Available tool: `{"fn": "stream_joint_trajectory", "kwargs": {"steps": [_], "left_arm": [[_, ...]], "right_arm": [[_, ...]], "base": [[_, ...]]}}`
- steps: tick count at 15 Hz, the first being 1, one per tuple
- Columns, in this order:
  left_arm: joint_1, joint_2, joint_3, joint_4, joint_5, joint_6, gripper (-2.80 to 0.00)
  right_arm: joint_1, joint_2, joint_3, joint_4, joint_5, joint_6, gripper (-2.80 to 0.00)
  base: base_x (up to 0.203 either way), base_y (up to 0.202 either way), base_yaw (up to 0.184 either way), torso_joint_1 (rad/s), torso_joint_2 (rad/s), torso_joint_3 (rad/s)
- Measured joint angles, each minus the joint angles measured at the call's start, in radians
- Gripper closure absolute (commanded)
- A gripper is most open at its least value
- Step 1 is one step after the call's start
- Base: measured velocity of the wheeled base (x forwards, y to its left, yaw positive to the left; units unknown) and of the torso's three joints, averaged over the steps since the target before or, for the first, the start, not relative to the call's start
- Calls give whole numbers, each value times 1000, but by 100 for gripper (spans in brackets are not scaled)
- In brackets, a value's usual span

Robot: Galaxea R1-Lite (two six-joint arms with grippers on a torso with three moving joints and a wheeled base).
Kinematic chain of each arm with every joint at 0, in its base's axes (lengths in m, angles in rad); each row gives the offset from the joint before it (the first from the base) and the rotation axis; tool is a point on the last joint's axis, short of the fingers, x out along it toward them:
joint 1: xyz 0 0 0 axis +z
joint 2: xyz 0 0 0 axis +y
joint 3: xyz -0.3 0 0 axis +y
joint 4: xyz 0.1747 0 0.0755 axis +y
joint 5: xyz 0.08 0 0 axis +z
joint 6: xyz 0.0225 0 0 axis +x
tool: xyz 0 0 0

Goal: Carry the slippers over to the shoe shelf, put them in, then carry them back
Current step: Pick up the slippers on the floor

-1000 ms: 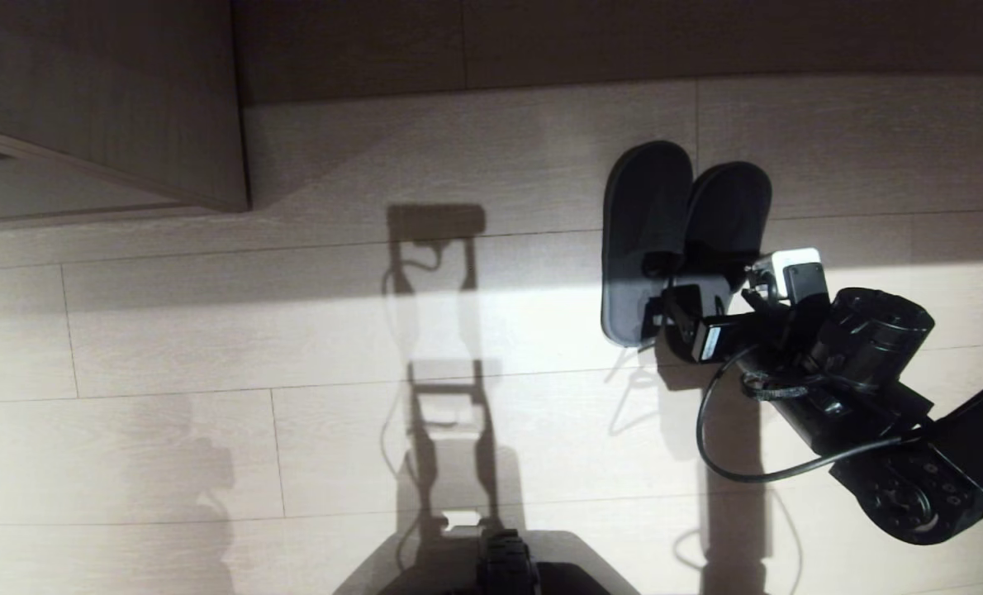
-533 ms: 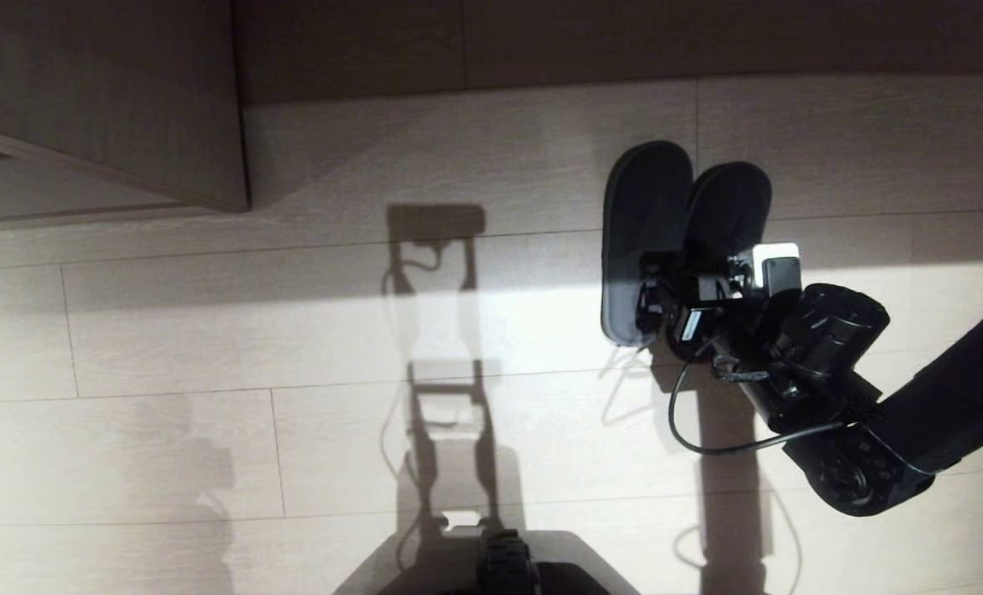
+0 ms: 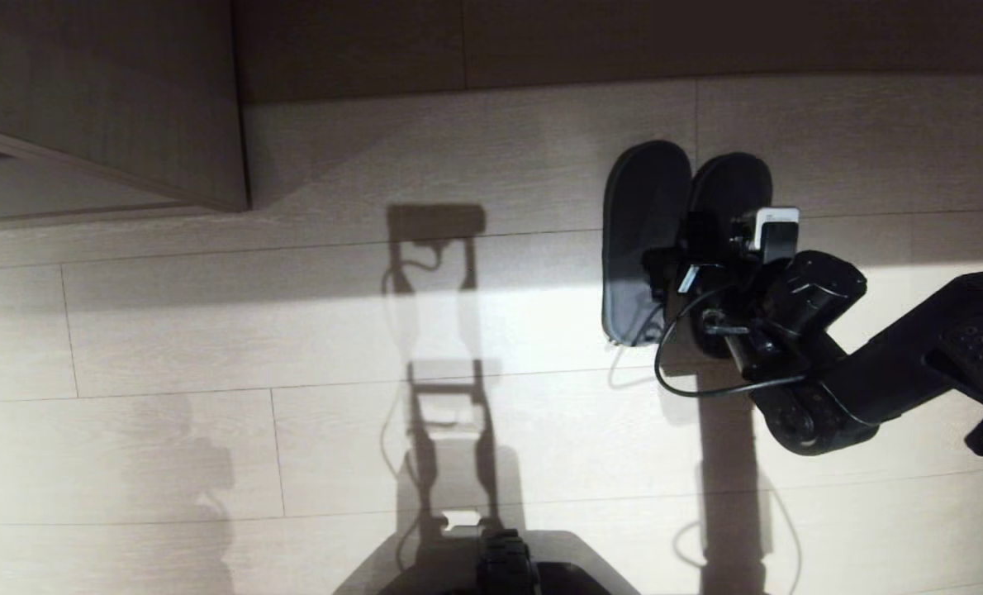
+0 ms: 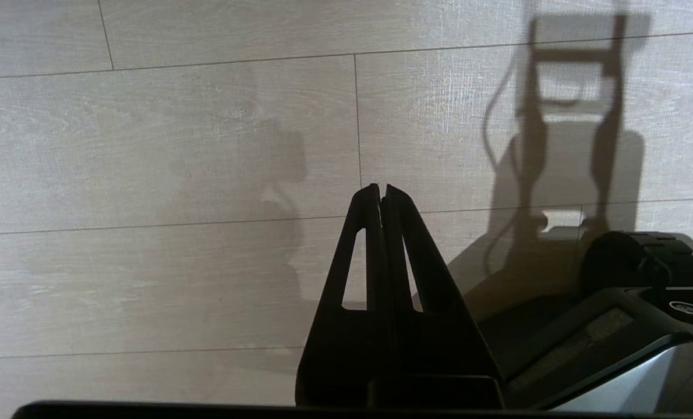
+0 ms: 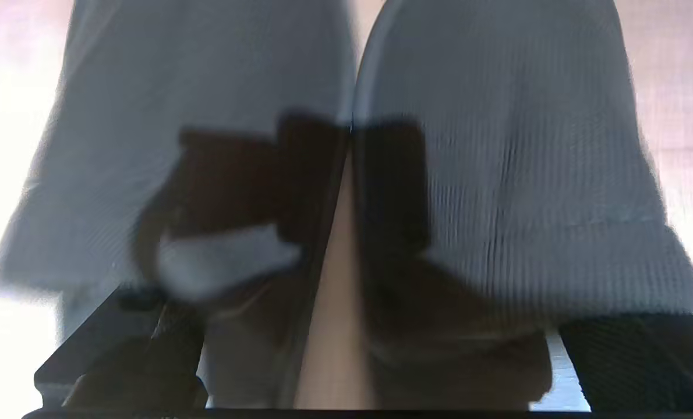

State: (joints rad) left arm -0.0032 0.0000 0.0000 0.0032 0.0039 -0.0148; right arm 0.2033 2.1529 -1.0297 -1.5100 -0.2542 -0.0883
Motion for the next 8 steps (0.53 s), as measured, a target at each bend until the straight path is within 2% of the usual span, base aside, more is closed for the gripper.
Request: {"fn": "stream_joint_trajectory", "kwargs": {"steps": [1, 8], "left_arm": [[0, 0, 0, 0, 0, 0, 0], [0, 0, 0, 0, 0, 0, 0]], "right_arm": [[-9, 18, -48, 0, 9, -2, 0], [-39, 106, -205, -1, 98, 0, 0]], "base": [[0, 0, 0, 0, 0, 0], [0, 0, 0, 0, 0, 0]]}}
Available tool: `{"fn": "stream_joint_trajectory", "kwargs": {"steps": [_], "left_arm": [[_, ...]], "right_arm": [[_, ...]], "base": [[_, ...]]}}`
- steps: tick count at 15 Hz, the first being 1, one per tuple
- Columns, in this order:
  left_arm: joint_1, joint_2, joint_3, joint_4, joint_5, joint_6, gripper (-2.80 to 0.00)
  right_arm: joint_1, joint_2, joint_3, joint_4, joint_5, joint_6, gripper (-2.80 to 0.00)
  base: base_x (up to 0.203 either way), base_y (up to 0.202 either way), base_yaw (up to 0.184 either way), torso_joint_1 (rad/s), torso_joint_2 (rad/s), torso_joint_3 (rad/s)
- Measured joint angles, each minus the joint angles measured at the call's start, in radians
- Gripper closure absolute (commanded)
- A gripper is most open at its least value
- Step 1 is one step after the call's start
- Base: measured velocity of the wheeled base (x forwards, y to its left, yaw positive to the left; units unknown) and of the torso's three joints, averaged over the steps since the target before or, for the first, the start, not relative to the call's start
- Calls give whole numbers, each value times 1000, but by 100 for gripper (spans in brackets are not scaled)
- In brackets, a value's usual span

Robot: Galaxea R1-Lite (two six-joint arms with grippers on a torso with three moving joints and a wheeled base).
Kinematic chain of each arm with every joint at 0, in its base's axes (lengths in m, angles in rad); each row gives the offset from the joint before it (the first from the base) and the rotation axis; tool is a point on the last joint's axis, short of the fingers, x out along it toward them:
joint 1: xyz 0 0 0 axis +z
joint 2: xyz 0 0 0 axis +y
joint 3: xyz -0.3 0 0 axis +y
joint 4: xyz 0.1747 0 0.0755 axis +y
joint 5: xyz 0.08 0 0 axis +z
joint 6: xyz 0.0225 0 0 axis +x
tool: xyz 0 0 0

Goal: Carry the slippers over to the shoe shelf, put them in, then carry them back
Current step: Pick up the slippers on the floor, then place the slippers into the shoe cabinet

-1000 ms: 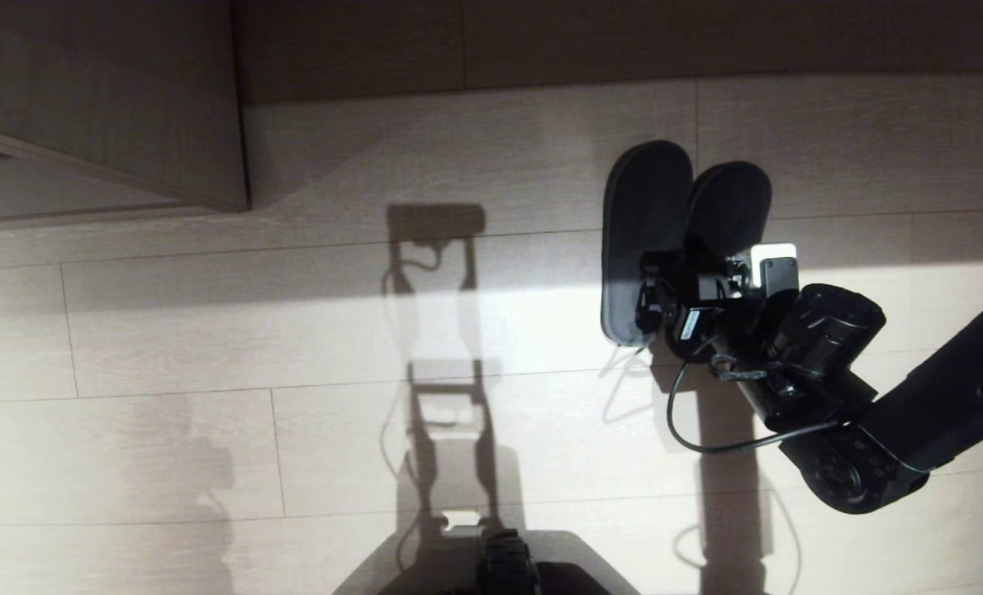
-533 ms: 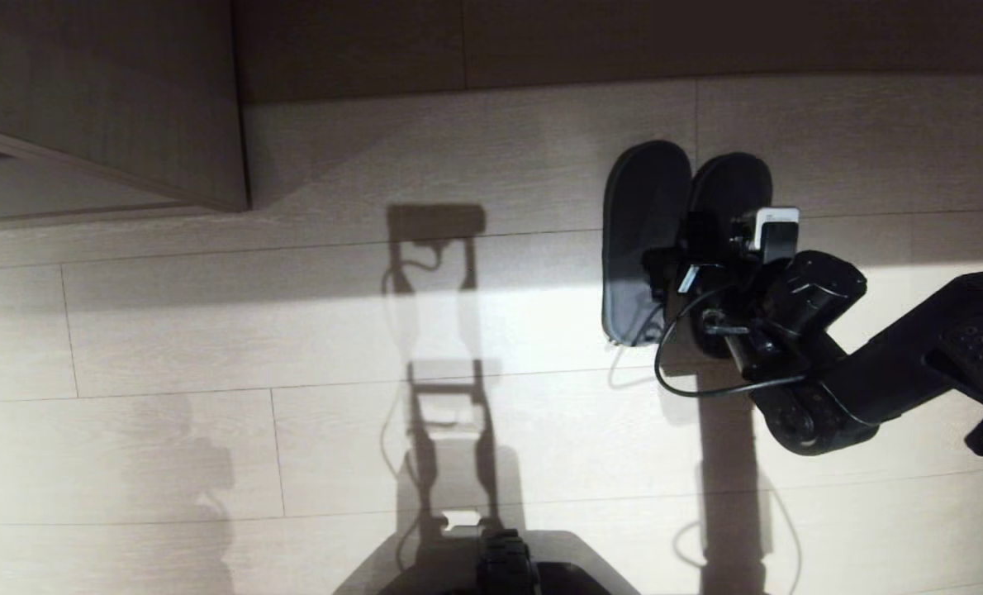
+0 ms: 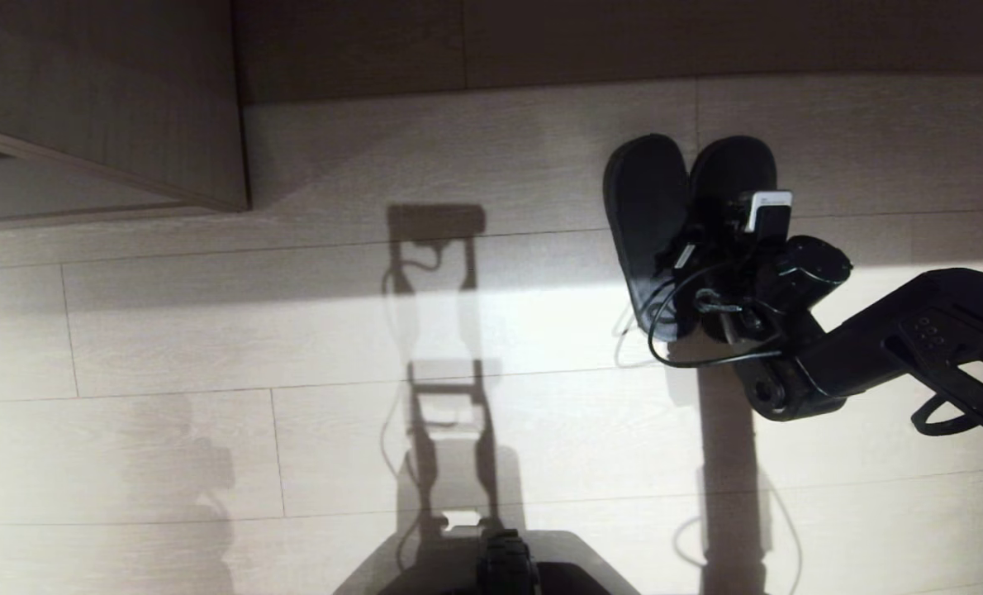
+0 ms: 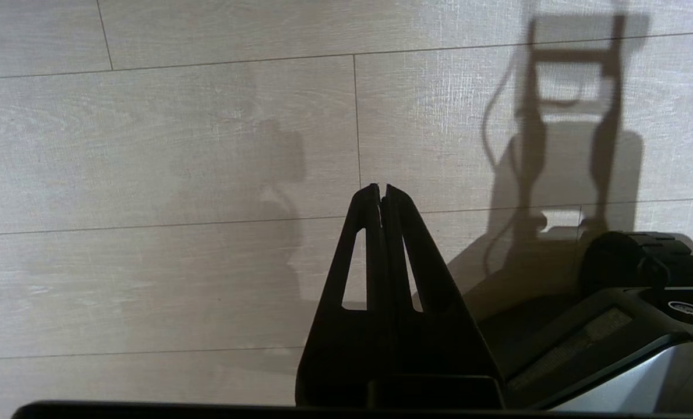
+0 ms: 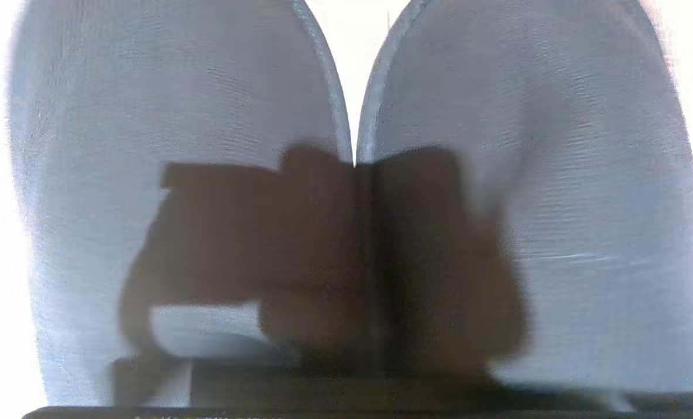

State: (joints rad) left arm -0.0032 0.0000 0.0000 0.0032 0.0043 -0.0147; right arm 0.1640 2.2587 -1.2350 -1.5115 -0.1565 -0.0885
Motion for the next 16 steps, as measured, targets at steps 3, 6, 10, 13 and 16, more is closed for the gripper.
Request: {"fn": "stream_joint_trajectory", "kwargs": {"steps": [3, 6, 10, 13, 16], "left_arm": [[0, 0, 0, 0, 0, 0, 0], [0, 0, 0, 0, 0, 1, 0], [0, 0, 0, 0, 0, 1, 0], [0, 0, 0, 0, 0, 1, 0], [0, 0, 0, 0, 0, 2, 0]], "right_arm": [[-4, 16, -14, -3, 24, 0, 0], [-5, -10, 18, 5, 11, -17, 0], [-5, -186, 192, 63, 12, -23, 0], [-4, -420, 393, 182, 11, -21, 0], [-4, -697, 612, 315, 10, -17, 0]], "base": [[0, 0, 0, 0, 0, 0], [0, 0, 0, 0, 0, 0], [0, 0, 0, 0, 0, 0], [0, 0, 0, 0, 0, 0], [0, 0, 0, 0, 0, 0]]}}
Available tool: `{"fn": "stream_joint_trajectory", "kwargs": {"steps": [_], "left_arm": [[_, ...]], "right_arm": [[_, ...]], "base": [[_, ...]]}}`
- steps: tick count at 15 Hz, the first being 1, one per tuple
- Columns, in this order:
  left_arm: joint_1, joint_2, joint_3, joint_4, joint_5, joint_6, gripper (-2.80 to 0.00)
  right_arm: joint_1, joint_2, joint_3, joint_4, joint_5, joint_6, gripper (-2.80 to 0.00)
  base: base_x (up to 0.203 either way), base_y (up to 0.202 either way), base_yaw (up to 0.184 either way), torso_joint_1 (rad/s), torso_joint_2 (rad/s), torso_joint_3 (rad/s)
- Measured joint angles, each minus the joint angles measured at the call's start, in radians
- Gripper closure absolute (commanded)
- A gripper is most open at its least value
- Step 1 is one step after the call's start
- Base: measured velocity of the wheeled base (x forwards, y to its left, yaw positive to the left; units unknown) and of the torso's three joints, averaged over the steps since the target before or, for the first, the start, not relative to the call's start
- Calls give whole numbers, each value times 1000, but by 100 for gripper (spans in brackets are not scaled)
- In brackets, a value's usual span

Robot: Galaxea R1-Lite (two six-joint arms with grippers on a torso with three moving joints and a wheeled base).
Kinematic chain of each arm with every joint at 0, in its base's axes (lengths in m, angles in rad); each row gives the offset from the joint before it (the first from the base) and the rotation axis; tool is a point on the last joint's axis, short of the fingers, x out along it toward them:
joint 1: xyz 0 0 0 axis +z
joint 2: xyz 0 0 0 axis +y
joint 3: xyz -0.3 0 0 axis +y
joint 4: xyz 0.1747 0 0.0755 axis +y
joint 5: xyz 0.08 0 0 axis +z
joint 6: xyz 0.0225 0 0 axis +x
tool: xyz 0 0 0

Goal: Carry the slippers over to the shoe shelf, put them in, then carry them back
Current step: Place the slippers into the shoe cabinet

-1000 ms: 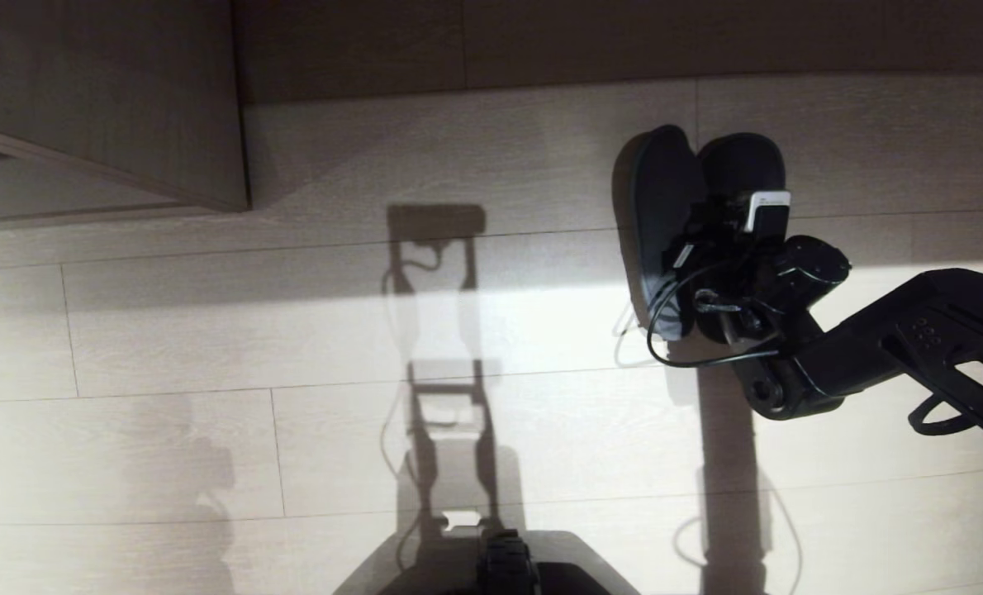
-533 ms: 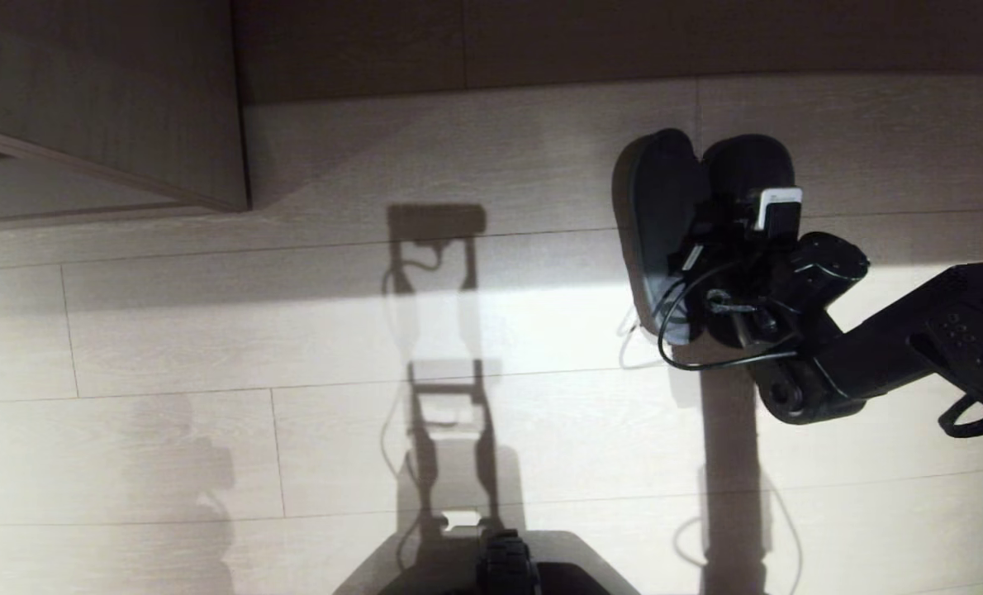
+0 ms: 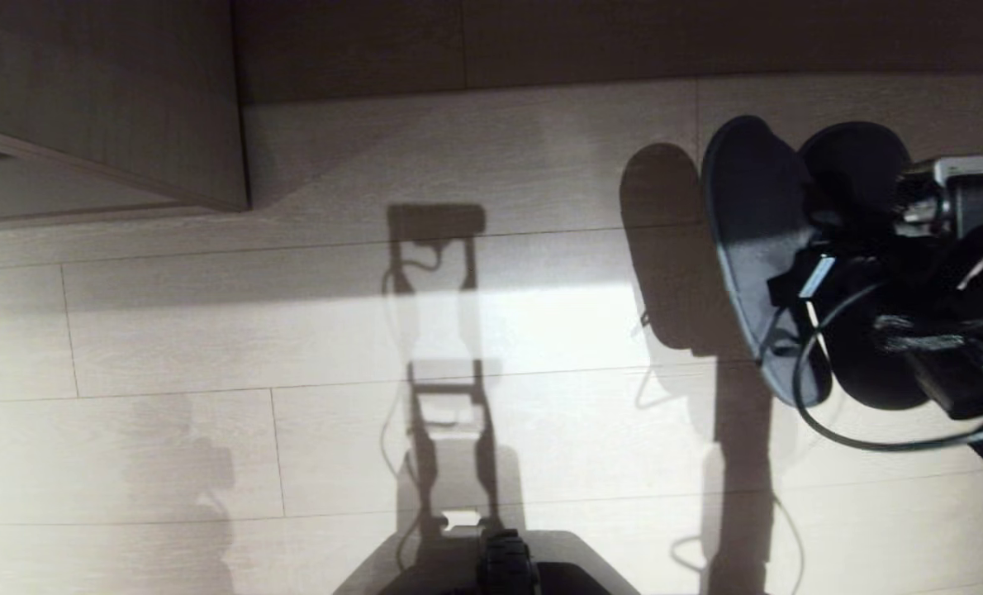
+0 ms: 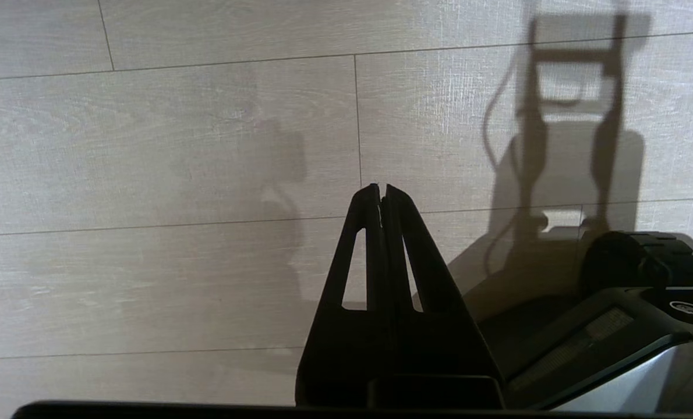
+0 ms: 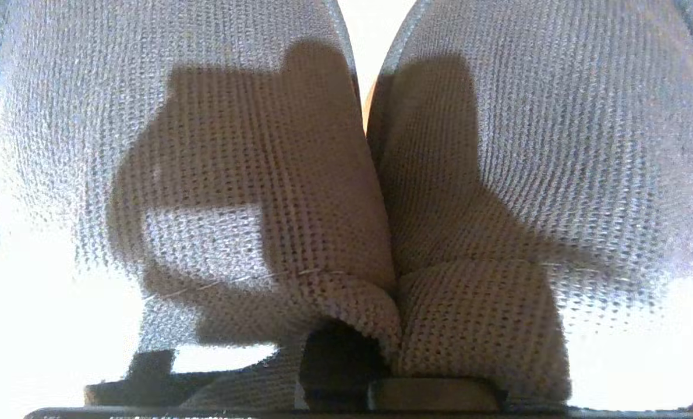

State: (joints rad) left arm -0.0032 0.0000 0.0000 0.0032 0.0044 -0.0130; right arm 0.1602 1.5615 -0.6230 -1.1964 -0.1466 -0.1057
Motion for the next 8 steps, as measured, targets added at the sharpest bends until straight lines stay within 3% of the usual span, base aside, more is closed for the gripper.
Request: {"fn": "stream_joint_trajectory", "kwargs": {"steps": [8], "left_arm": [[0, 0, 0, 0, 0, 1, 0]], "right_arm": [[-35, -773, 232, 559, 10, 5, 0]], "base": [[0, 0, 0, 0, 0, 0]]}}
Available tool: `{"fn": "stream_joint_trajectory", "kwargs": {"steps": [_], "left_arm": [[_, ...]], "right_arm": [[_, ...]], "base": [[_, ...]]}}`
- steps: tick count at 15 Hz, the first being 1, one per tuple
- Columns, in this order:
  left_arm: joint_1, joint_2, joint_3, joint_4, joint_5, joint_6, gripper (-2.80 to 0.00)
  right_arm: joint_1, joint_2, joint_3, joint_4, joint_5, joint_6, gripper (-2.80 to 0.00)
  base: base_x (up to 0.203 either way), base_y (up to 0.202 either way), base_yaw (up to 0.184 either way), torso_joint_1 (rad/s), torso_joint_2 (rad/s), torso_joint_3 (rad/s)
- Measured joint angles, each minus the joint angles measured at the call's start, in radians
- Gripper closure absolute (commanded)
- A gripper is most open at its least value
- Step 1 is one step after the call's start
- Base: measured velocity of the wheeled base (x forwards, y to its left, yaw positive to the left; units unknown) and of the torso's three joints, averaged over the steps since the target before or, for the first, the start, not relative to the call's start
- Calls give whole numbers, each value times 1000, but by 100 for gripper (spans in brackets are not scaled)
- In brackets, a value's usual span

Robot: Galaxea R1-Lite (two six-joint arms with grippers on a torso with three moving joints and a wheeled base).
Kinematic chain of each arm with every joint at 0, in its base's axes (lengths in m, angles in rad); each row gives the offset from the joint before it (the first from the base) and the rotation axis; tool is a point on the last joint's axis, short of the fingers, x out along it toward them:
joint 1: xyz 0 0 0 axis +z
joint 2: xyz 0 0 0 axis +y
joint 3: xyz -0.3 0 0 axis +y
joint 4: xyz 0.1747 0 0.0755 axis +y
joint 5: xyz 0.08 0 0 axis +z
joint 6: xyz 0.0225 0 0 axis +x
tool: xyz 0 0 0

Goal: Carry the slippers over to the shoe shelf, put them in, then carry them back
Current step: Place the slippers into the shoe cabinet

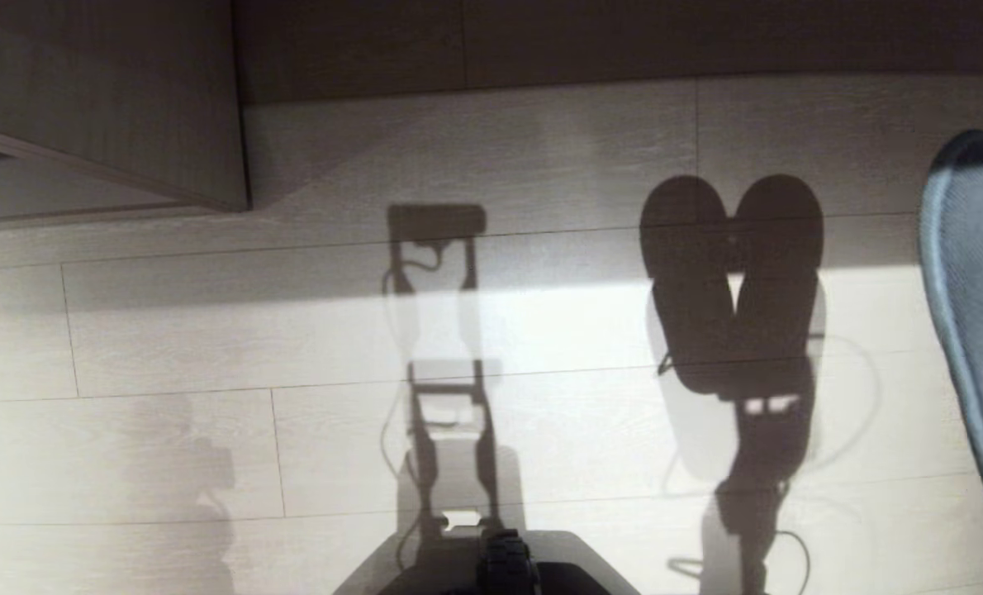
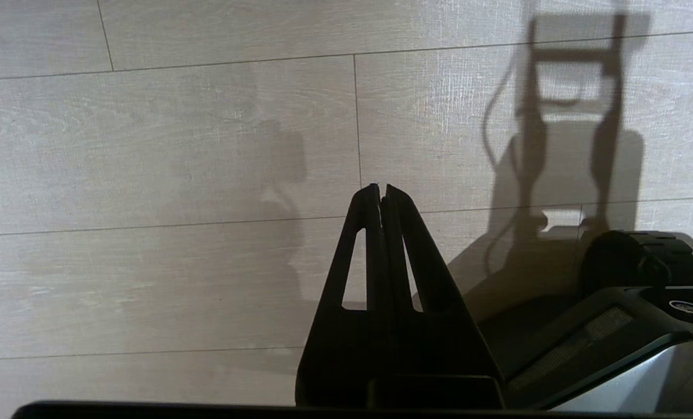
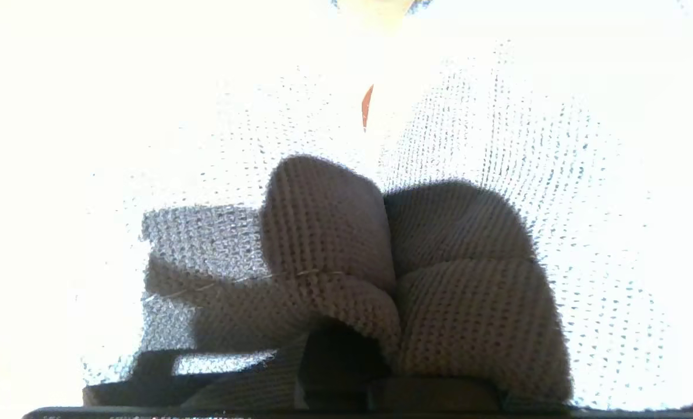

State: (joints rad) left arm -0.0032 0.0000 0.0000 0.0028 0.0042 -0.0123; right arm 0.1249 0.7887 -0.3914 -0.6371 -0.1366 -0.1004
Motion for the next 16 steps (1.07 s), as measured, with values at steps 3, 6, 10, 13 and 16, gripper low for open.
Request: {"fn": "stream_joint_trajectory", "kwargs": {"steps": [3, 6, 10, 13, 16], "left_arm": [[0, 0, 0, 0, 0, 0, 0], [0, 0, 0, 0, 0, 1, 0], [0, 0, 0, 0, 0, 1, 0], [0, 0, 0, 0, 0, 2, 0], [0, 0, 0, 0, -1, 5, 0]], "right_arm": [[-56, -241, 105, 106, 34, 10, 0], [-102, -422, 242, 160, 79, 32, 0], [-118, -586, 365, 231, 158, 32, 0], [-120, -715, 387, 472, 172, 20, 0], [-122, -768, 388, 636, 165, 5, 0]], "base": [[0, 0, 0, 0, 0, 0], [0, 0, 0, 0, 0, 0], [0, 0, 0, 0, 0, 0], [0, 0, 0, 0, 0, 0], [0, 0, 0, 0, 0, 0]]}}
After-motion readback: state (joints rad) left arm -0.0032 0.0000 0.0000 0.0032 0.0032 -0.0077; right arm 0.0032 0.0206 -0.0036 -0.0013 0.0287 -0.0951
